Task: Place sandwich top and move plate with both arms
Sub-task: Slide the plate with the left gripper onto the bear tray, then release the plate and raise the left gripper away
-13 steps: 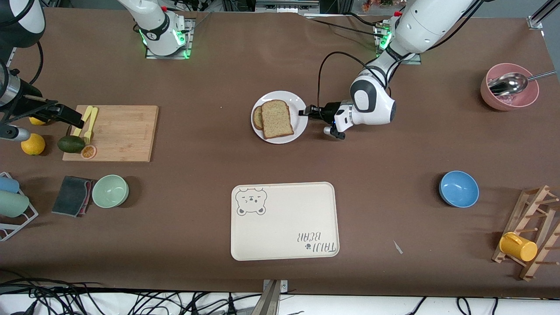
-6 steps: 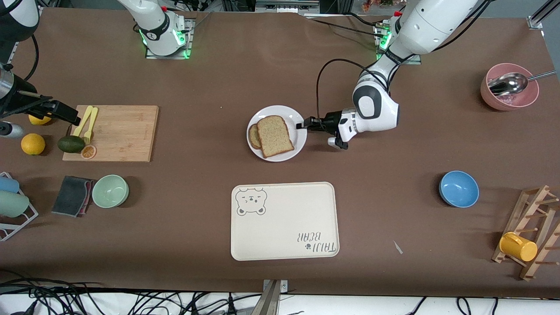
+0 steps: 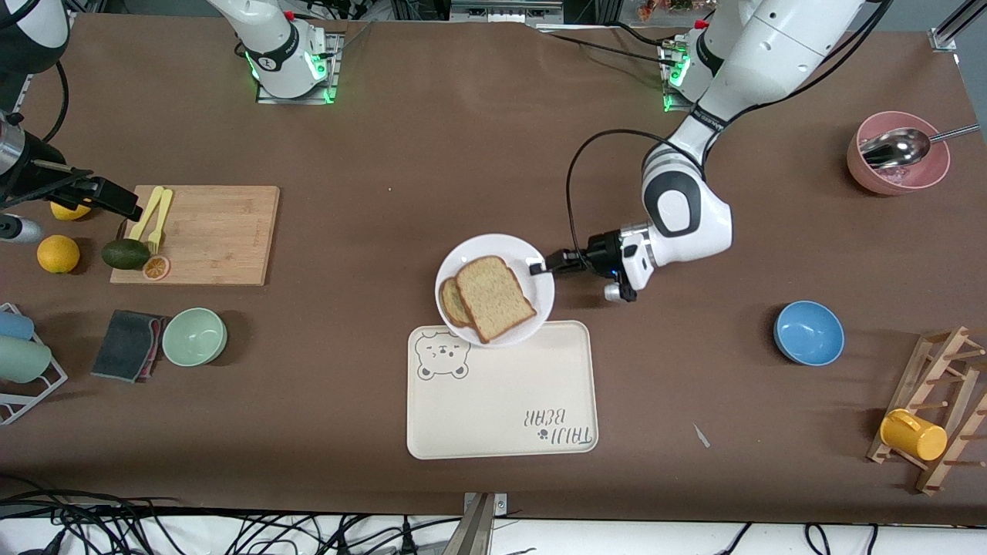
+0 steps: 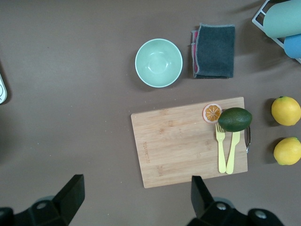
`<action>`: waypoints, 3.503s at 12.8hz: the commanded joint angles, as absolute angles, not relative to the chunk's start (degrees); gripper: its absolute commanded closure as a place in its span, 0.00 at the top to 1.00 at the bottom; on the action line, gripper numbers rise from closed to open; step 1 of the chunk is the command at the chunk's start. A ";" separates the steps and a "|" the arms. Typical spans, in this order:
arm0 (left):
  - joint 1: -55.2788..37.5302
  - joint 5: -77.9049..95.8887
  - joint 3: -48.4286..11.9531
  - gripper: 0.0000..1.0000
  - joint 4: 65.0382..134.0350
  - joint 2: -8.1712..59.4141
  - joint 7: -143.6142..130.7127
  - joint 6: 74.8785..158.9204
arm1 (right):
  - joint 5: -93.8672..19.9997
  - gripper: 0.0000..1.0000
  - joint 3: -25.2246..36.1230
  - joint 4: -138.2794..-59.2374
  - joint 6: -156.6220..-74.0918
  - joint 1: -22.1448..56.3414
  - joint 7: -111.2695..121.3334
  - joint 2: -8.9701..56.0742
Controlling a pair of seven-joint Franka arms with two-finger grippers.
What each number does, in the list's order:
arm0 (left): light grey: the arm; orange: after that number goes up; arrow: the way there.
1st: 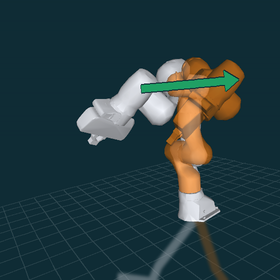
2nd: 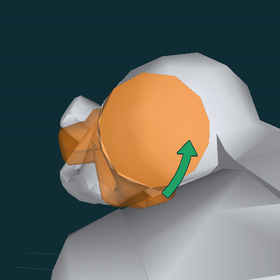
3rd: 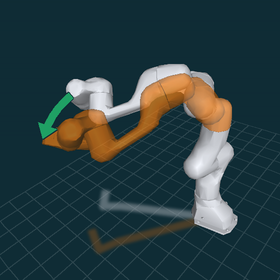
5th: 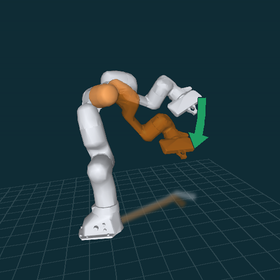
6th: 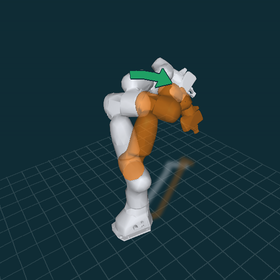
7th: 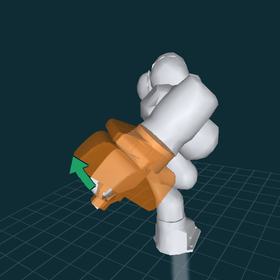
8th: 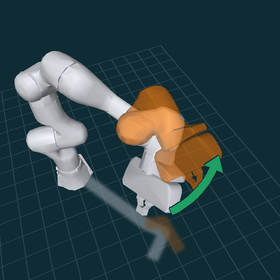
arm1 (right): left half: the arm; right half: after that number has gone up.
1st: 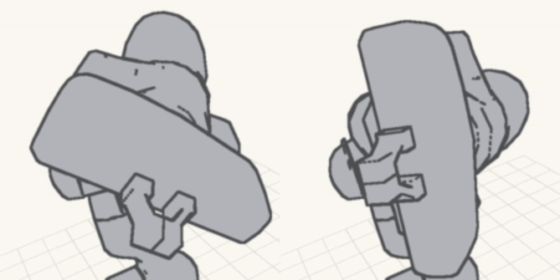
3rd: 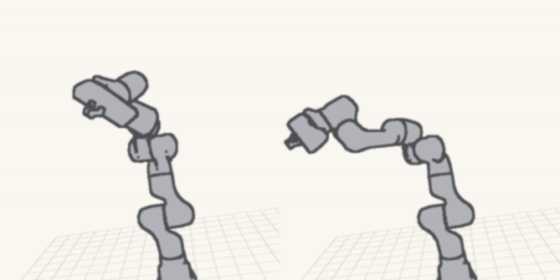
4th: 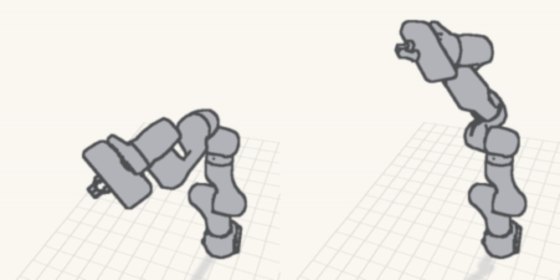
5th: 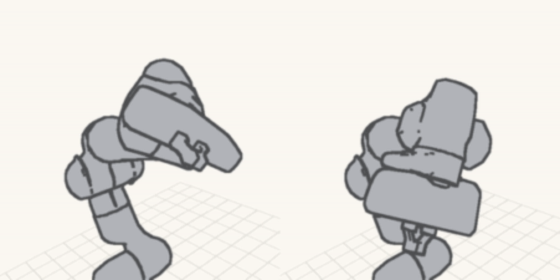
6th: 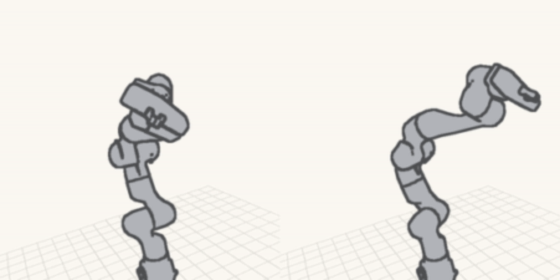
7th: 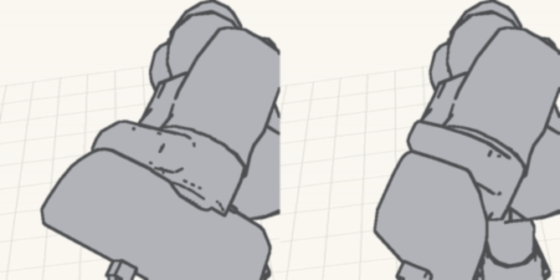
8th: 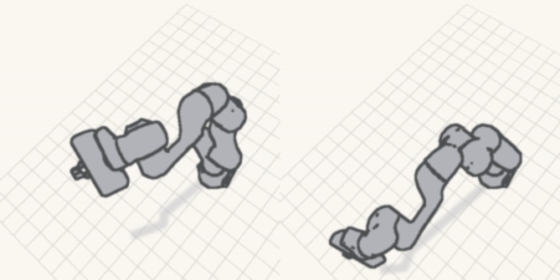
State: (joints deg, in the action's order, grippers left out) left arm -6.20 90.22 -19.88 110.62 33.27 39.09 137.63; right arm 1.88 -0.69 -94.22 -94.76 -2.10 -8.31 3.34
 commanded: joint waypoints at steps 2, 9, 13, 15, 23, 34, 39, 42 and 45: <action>-10.44 91.85 -16.79 0.00 101.70 38.93 38.06 144.29 | 2.29 1.00 -0.88 -93.08 -93.60 -2.20 -8.26 3.16; -16.61 91.58 -12.48 0.00 87.55 49.21 32.08 148.45 | 2.20 1.00 -0.53 -93.08 -93.60 -2.37 -8.26 3.16; -17.58 91.50 -12.22 0.00 85.69 51.85 32.08 149.94 | 2.37 1.00 -0.53 -92.99 -93.60 -2.37 -7.82 3.16; -17.58 91.41 -12.13 0.05 85.87 51.94 32.69 149.94 | 2.29 1.00 -0.53 -92.73 -93.60 -2.37 -8.09 3.16; -15.03 85.61 -12.22 0.99 87.36 49.13 32.17 149.50 | 2.20 1.00 -0.53 -92.64 -93.60 -2.37 -8.35 3.16; -6.78 77.17 -12.48 0.99 113.35 21.83 31.99 143.89 | 1.67 1.00 -0.26 -91.93 -93.08 -2.37 -8.00 3.16; 0.25 60.60 -12.39 0.99 121.02 12.23 26.31 134.95 | 1.84 1.00 -0.26 -91.93 -93.08 -2.37 -7.21 3.25; 5.71 38.04 -12.57 0.99 120.06 6.88 13.67 124.65 | 2.37 1.00 -0.44 -91.93 -92.82 -2.37 -6.68 3.25; 8.16 28.23 -12.31 0.99 119.45 2.83 6.08 119.56 | 1.67 1.00 -0.35 -91.93 -92.20 -2.37 -1.25 3.16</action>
State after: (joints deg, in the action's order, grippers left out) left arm 6.55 32.46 -11.95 118.57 6.28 9.76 122.39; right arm 1.87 -0.22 -92.91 -93.54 -2.13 -4.79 3.26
